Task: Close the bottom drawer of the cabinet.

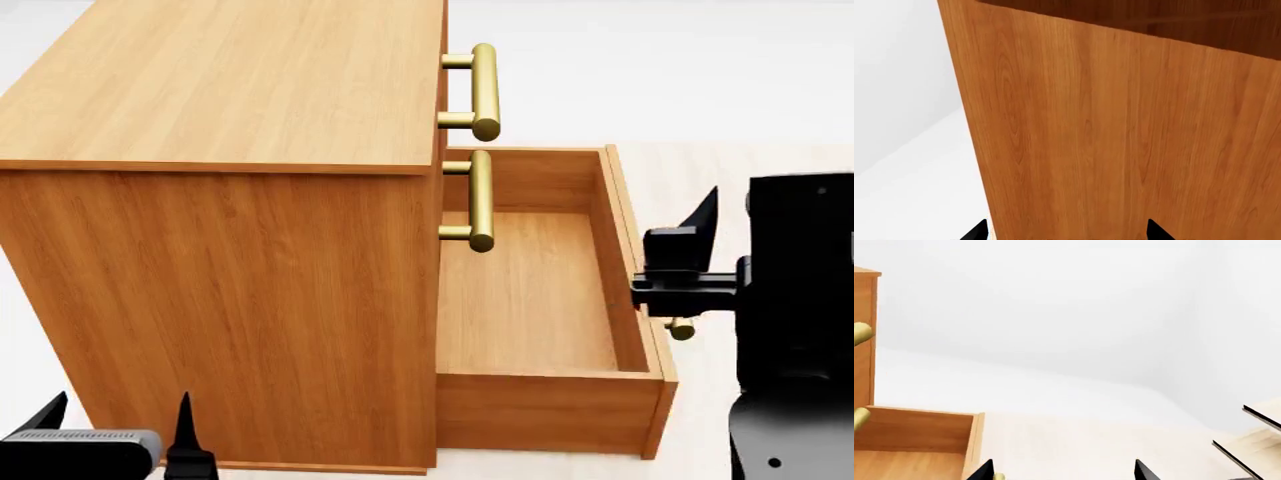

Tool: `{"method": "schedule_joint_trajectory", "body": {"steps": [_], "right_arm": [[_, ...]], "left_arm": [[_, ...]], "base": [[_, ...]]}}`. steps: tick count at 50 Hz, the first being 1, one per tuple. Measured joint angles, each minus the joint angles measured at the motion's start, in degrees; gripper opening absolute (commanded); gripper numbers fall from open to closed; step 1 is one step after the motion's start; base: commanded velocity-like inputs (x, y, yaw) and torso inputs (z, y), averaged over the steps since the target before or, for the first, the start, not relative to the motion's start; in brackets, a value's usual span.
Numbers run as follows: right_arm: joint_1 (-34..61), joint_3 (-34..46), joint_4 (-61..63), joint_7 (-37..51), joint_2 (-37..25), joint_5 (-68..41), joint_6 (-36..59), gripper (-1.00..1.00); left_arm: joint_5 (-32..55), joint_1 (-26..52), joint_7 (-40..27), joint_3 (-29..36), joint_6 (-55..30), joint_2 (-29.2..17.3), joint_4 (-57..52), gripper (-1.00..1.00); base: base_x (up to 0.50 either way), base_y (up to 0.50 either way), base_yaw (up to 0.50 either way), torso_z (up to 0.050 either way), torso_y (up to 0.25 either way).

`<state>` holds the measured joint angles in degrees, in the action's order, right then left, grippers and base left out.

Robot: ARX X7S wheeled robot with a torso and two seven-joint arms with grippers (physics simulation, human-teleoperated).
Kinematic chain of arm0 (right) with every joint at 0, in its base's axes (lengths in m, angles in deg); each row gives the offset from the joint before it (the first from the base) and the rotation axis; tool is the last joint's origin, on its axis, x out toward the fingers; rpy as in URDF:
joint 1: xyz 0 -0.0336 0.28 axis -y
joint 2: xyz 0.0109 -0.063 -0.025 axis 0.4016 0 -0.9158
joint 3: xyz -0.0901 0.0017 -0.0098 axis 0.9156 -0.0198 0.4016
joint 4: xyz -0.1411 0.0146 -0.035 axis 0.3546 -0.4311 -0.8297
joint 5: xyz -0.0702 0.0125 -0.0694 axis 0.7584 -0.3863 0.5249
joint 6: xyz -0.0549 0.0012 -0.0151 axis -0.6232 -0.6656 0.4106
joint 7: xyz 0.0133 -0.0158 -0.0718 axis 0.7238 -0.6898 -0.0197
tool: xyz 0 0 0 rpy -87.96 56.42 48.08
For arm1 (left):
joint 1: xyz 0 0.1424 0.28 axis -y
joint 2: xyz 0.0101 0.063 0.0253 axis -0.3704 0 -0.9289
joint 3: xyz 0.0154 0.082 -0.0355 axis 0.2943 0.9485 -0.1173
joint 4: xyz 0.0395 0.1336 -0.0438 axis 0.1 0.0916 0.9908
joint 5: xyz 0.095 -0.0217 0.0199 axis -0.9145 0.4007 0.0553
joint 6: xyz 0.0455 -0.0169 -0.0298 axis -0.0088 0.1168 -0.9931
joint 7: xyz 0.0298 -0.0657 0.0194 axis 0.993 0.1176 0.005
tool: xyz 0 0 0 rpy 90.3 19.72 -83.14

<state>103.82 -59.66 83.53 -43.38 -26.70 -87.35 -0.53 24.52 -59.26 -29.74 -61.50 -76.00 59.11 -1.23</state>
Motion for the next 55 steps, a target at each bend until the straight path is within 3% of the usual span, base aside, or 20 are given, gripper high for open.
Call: {"method": "schedule_joint_trajectory", "body": {"steps": [12,22,55], "right_arm": [[-1.17,-1.80,-7.00,-1.94,-2.97,0.44,-4.98,1.00],[-6.47,-4.56,-14.73,-3.74,-3.71,0.22,-14.92,1.00],[-14.50,-5.39,-37.71,-10.72,-0.67,0.06,-40.48,1.00]], "left_arm": [[0.31,-0.06,-0.13,0.28,0.47,-0.21,0.54,1.00],[0.53,-0.15,-0.19,0.48,0.96,-0.43,0.92,1.00],[0.67,0.06,-1.35,1.64,0.31,-1.08,-0.12,1.00]], "base": [[0.00,0.00,0.00,0.000,0.000],[0.00,0.00,0.00,0.000,0.000],[0.00,0.00,0.00,0.000,0.000]]}}
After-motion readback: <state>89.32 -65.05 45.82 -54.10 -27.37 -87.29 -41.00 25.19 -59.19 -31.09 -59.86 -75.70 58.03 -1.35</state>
